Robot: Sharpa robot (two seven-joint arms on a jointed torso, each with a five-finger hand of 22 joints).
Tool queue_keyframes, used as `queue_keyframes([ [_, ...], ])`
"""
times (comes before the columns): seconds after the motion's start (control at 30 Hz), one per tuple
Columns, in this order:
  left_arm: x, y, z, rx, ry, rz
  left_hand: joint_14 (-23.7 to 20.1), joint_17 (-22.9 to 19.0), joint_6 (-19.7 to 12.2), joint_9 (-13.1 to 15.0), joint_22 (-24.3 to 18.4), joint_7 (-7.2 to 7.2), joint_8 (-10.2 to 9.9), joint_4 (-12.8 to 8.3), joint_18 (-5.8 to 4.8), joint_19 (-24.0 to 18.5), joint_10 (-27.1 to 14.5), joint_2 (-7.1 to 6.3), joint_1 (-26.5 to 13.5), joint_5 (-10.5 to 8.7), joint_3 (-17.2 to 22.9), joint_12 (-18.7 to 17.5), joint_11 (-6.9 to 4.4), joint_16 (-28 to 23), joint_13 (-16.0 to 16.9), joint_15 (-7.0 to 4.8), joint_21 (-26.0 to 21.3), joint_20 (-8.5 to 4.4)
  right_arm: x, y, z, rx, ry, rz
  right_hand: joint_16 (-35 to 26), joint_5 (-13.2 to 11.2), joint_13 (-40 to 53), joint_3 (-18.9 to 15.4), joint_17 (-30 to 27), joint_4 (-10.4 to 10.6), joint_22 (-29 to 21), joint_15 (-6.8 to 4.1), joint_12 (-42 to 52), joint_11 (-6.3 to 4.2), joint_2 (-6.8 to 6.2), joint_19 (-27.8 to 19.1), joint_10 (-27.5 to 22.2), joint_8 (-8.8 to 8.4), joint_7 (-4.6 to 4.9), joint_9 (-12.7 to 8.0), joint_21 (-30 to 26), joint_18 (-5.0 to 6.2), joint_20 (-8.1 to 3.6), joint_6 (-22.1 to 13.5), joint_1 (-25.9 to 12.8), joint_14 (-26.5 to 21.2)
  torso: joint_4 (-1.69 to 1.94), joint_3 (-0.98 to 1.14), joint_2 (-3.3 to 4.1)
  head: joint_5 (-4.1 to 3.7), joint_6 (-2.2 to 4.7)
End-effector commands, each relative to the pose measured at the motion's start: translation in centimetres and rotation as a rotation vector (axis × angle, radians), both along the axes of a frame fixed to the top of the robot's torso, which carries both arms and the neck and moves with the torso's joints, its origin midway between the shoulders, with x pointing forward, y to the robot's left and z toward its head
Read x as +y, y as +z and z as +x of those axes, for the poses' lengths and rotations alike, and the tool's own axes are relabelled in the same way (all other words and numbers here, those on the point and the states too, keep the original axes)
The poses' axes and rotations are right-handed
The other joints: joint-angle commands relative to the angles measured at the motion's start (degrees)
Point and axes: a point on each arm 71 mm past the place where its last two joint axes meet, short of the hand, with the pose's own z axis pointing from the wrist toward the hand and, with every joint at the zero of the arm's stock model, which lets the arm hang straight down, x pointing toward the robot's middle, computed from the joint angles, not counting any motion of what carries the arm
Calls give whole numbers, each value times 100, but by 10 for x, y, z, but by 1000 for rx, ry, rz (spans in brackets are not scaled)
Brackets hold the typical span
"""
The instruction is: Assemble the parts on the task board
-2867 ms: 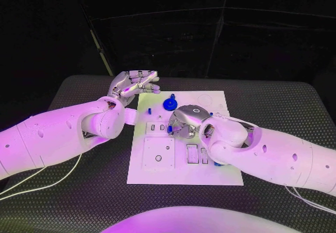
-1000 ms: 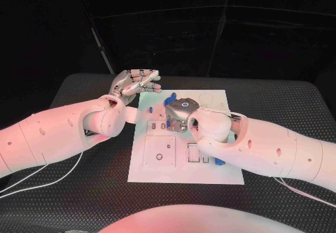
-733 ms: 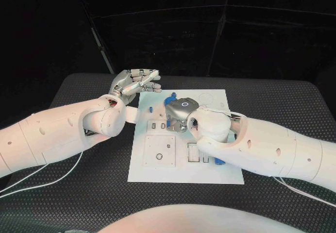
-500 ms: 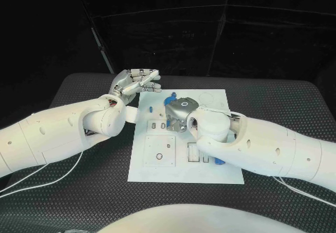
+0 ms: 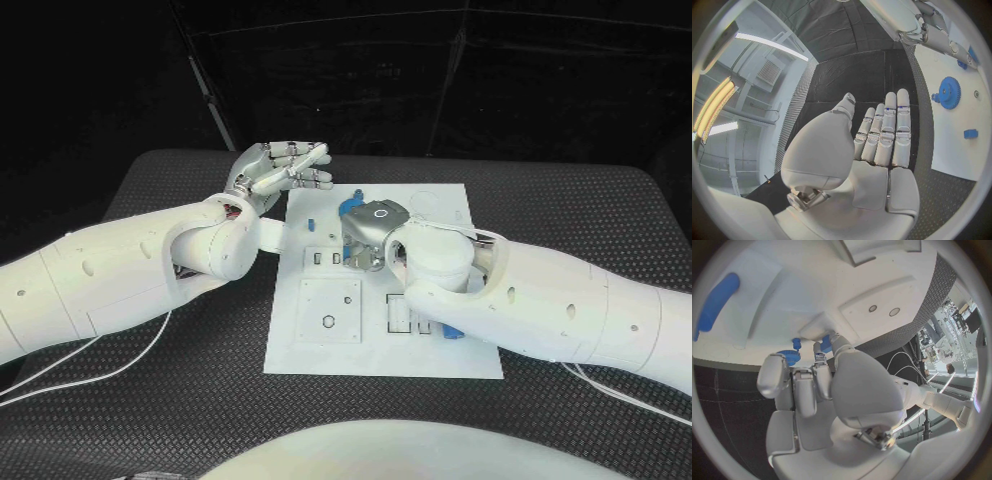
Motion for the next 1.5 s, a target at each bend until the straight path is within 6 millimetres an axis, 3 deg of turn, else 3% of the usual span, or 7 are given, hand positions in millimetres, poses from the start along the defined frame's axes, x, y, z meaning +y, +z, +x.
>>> queue_keyframes([
  [0.03, -2, 2, 0, -8, -12, -4, -22, 9, -30, -10, -7, -17, -32, -20, 18, 0, 5, 32, 41, 7, -25, -25, 32, -18, -6, 27, -22, 15, 0, 0, 1, -4, -2, -15, -19, 4, 373, 13, 1225, 25, -12, 32, -32, 13, -24, -28, -31, -27, -1, -7, -37, -29, 9, -43, -34, 544, -2, 0, 1, 0, -4],
  [1.5, -1, 1, 1, -5, -10, -2, -16, 24, -82, -13, -15, -40, -78, -29, 18, 4, 0, 39, 43, 7, -45, -50, 41, -39, -4, 33, -29, 19, 2, -1, 1, -2, 3, -17, -111, -161, 204, -44, 1030, 281, -285, 107, -219, 97, -390, -179, -178, -126, 82, -4, -202, 23, 88, -310, -354, 498, -1, 0, -1, 3, -47],
])
